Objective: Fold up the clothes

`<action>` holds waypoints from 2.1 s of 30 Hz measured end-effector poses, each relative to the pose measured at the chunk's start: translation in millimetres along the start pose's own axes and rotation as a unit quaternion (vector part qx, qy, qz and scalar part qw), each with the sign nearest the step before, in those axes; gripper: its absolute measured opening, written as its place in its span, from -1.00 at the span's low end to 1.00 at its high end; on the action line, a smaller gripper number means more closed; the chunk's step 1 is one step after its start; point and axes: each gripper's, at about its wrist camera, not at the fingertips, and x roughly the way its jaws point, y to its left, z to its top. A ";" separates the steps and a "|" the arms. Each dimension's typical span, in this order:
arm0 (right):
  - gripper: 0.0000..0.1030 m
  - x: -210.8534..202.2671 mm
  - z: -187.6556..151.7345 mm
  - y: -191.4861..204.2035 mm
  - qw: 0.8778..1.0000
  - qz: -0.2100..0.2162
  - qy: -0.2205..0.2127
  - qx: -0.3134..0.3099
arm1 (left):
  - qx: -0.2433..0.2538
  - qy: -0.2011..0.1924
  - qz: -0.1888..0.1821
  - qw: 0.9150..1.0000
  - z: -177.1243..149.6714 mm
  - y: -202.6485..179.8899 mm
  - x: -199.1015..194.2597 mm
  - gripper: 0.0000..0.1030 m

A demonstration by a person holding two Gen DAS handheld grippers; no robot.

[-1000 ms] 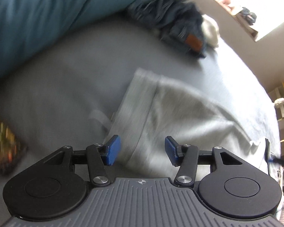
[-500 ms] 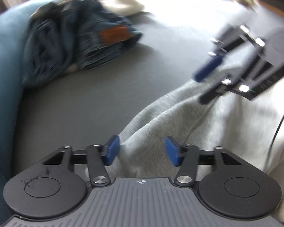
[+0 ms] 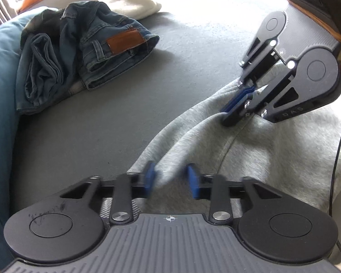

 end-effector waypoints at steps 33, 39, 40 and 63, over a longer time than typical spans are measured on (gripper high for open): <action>-0.26 -93.8 -93.5 -59.4 0.951 -0.113 -0.089 0.273 | -0.025 -0.027 0.032 0.999 33.2 -28.5 7.8 0.01; -0.26 -117.6 -146.7 -69.7 0.951 -0.161 -0.045 0.262 | -0.027 0.009 0.065 0.998 33.9 -39.6 41.5 0.02; -0.26 -118.9 -152.0 -71.2 0.952 -0.164 -0.043 0.256 | -0.033 0.010 0.067 0.997 32.9 -39.3 43.7 0.03; -0.94 -77.7 -134.3 -69.4 0.992 -0.097 -0.033 0.078 | -0.037 0.034 0.140 0.989 26.9 -42.1 50.5 0.21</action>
